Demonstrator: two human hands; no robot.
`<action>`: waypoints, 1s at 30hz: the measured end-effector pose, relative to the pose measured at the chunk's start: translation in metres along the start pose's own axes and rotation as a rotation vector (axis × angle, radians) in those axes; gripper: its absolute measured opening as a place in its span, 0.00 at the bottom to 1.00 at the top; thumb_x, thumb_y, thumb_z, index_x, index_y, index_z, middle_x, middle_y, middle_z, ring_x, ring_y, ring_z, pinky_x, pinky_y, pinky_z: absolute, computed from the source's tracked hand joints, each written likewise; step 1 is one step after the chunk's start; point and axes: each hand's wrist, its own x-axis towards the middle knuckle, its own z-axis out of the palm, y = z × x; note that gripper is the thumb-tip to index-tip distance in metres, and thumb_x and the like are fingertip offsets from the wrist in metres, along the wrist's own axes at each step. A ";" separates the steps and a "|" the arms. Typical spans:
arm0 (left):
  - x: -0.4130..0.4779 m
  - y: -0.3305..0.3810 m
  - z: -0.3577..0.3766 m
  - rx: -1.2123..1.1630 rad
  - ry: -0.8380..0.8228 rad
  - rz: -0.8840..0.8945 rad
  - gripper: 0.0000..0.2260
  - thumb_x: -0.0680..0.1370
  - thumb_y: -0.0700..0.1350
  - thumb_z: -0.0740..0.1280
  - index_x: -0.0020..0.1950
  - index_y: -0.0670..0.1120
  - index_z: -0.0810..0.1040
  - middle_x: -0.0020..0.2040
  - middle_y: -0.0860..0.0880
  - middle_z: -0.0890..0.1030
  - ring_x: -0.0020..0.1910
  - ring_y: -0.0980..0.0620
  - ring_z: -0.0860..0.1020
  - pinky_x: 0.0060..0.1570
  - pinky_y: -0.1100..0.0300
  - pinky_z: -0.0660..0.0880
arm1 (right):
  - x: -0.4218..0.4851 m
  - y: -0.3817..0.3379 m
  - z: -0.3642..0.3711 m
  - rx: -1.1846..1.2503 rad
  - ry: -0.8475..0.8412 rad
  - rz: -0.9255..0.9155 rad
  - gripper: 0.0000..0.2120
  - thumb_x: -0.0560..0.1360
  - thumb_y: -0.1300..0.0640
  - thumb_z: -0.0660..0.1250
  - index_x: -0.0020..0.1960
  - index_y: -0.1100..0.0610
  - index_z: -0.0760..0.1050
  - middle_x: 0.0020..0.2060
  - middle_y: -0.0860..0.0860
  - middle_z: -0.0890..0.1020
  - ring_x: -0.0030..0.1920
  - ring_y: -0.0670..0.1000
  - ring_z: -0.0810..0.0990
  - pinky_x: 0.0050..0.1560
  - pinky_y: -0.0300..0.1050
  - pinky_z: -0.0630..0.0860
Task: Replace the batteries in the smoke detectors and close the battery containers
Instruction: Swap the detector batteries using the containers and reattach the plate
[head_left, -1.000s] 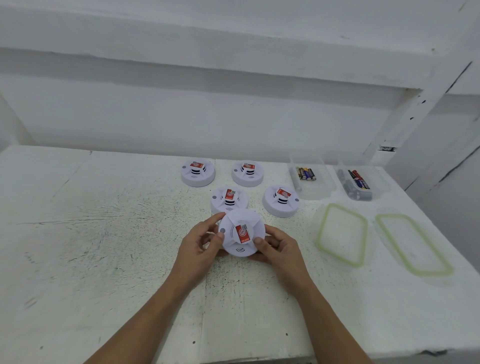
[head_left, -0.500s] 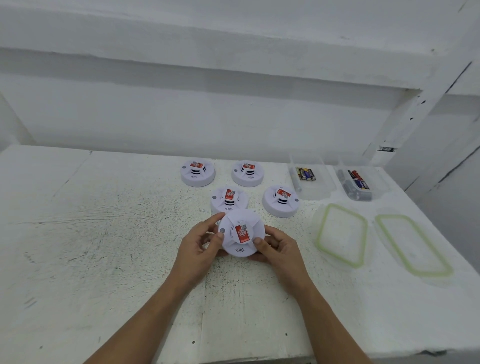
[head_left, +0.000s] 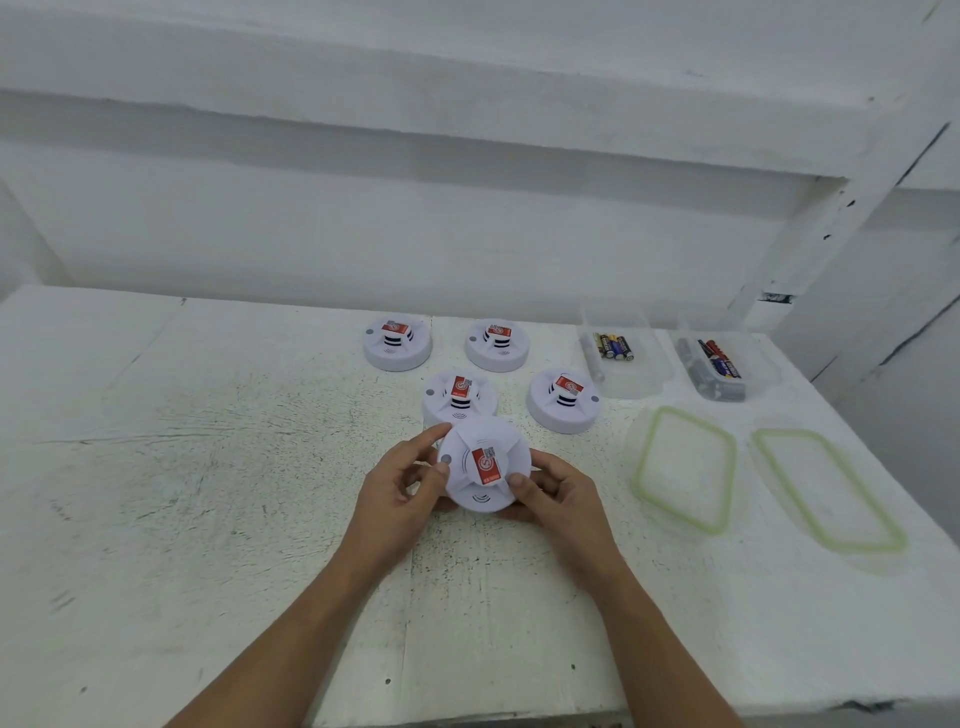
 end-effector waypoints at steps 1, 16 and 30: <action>0.000 0.000 0.000 0.003 -0.001 0.001 0.19 0.73 0.55 0.66 0.64 0.60 0.77 0.55 0.48 0.80 0.51 0.45 0.80 0.47 0.42 0.81 | 0.000 0.000 0.000 0.001 0.001 -0.001 0.14 0.75 0.62 0.67 0.61 0.56 0.77 0.48 0.56 0.85 0.50 0.55 0.84 0.49 0.49 0.81; -0.001 0.002 0.000 -0.012 0.004 -0.005 0.17 0.76 0.48 0.66 0.64 0.59 0.77 0.55 0.47 0.79 0.51 0.47 0.80 0.46 0.44 0.82 | 0.000 0.001 0.000 0.004 0.007 0.002 0.15 0.75 0.61 0.67 0.62 0.59 0.76 0.49 0.57 0.85 0.51 0.57 0.83 0.51 0.57 0.80; -0.003 0.005 0.001 0.039 0.012 -0.009 0.17 0.76 0.49 0.65 0.65 0.57 0.76 0.55 0.50 0.80 0.51 0.49 0.80 0.46 0.47 0.82 | 0.002 0.004 -0.001 -0.018 0.024 0.014 0.14 0.75 0.61 0.68 0.61 0.59 0.77 0.48 0.58 0.85 0.51 0.57 0.84 0.50 0.57 0.80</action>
